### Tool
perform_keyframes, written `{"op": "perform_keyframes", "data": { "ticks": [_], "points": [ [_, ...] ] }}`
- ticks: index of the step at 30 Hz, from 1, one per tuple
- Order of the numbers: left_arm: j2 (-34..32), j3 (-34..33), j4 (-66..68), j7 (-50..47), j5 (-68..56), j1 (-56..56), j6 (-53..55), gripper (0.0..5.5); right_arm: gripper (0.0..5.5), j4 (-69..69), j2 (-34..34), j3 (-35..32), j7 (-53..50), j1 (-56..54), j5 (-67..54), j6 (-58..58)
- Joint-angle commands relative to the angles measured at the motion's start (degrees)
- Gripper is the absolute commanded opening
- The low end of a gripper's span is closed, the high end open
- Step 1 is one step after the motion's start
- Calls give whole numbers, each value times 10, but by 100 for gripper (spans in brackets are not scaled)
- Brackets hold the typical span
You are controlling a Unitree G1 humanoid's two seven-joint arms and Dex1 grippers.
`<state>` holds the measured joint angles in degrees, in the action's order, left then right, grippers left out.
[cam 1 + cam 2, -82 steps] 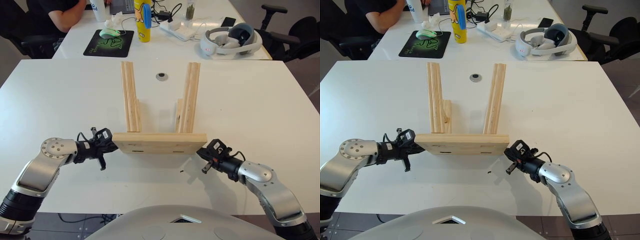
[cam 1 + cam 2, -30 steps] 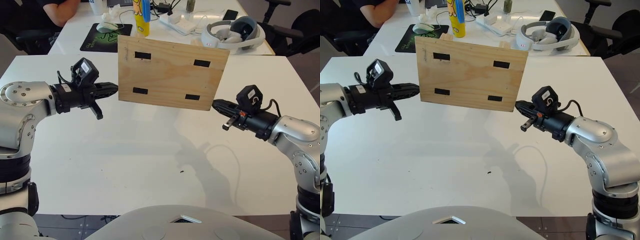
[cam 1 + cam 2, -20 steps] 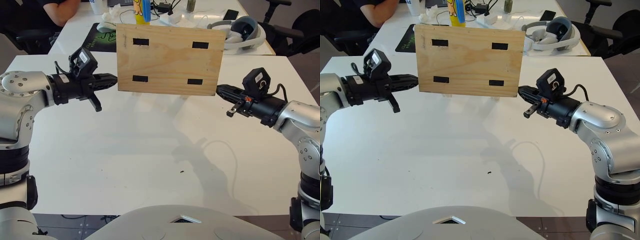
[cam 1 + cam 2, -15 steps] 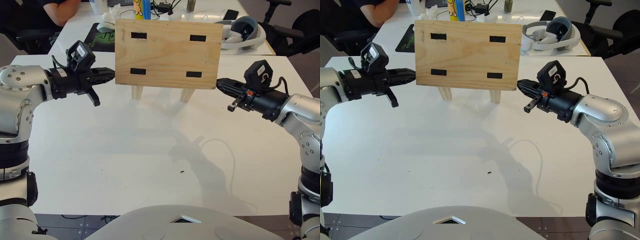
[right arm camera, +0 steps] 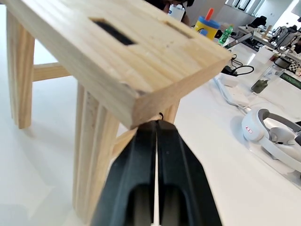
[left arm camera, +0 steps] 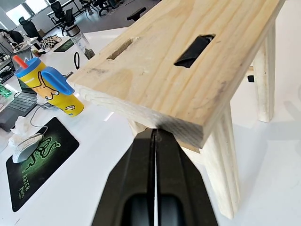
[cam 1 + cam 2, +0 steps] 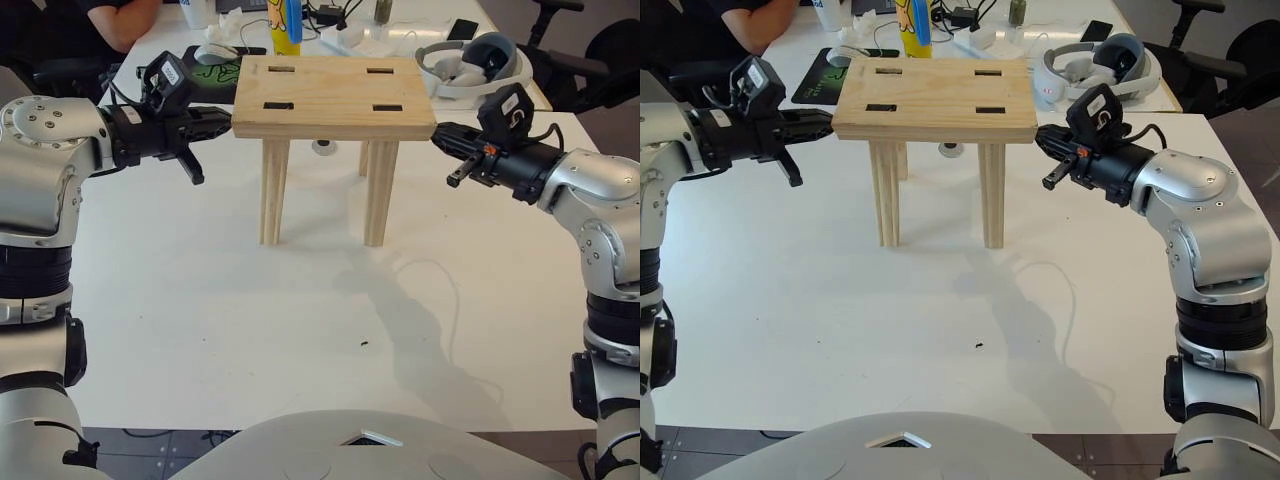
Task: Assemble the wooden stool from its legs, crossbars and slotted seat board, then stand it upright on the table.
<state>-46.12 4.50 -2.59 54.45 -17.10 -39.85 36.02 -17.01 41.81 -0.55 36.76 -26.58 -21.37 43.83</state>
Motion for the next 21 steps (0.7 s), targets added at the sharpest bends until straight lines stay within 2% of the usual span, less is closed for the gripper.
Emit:
{"op": "perform_keyframes", "data": {
  "ticks": [1, 5, 9, 12, 14, 18, 21],
  "points": [
    [20, 38, 66, 16, 41, -9, -72, 1, 0, 24, -17, 38, 9, 10, 24, -32],
    [31, 13, 96, 4, 45, 14, -118, 1, 0, 19, -15, 41, -7, 43, 55, -56],
    [71, -80, 203, -93, 40, 36, -233, 1, 0, 61, -37, -10, -95, 99, 107, -92],
    [91, -105, 268, -149, 60, 58, -311, 1, 0, 102, -52, -39, -142, 123, 130, -111],
    [126, -132, 347, -238, 75, 47, -380, 1, 0, 146, -78, -66, -186, 128, 138, -130],
    [203, -175, 423, -328, 50, 21, -447, 1, 0, 205, -129, -107, -242, 103, 131, -179],
    [261, -206, 462, -394, 27, -1, -473, 1, 0, 309, -193, -156, -312, 28, 106, -232]
  ]
}}
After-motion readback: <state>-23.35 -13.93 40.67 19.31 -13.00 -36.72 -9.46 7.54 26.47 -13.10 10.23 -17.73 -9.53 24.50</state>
